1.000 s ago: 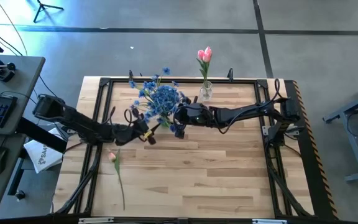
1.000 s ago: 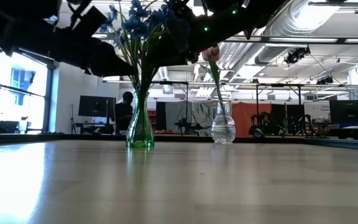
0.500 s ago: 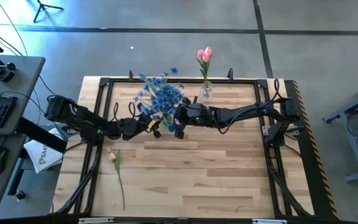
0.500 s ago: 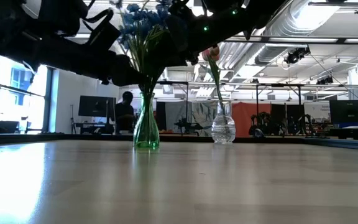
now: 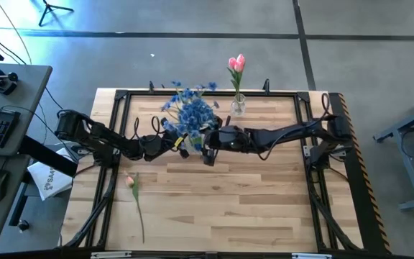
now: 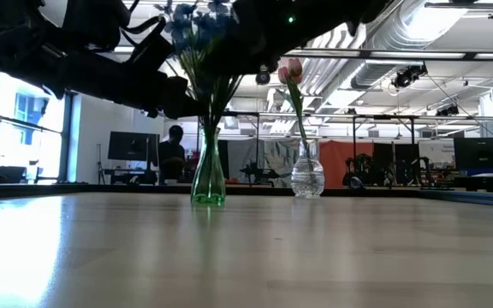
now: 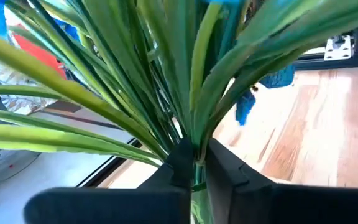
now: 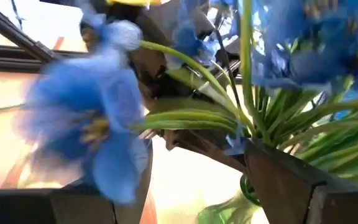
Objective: Sort flowers into vase by color
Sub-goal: Adjust the green vase
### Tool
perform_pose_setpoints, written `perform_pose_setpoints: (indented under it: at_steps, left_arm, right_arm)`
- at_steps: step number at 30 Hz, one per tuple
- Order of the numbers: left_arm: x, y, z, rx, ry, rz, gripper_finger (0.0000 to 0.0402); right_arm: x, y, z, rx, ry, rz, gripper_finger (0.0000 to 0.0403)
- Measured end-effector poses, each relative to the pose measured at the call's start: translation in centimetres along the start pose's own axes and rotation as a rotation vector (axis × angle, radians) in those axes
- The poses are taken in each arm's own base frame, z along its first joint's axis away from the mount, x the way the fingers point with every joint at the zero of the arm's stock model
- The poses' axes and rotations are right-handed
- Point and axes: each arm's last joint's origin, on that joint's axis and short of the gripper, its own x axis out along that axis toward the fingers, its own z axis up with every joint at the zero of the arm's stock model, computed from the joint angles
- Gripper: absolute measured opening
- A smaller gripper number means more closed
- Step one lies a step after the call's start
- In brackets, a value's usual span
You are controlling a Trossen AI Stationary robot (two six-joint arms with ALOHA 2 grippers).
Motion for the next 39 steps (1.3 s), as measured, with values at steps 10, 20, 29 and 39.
perform_pose_setpoints:
  at_steps: [10,20,29,39]
  left_arm:
    - [0.0,0.0,-0.1,0.009,0.012,0.002,0.0007]
    - [0.3,0.8,-1.0,0.044,0.107,0.147,0.0006]
    - [1.1,3.1,-1.7,0.102,0.209,0.278,0.0006]
    - [2.0,7.3,-2.3,0.158,0.324,0.414,0.0006]
  right_arm:
    - [-4.5,2.1,1.4,-0.052,0.111,0.12,0.0249]
    - [-3.1,2.3,-3.8,0.053,0.273,0.195,0.0249]
    - [-3.7,2.7,-8.8,0.221,0.255,0.178,0.0249]
    - [-4.7,4.3,-10.4,0.268,0.212,0.198,0.0249]
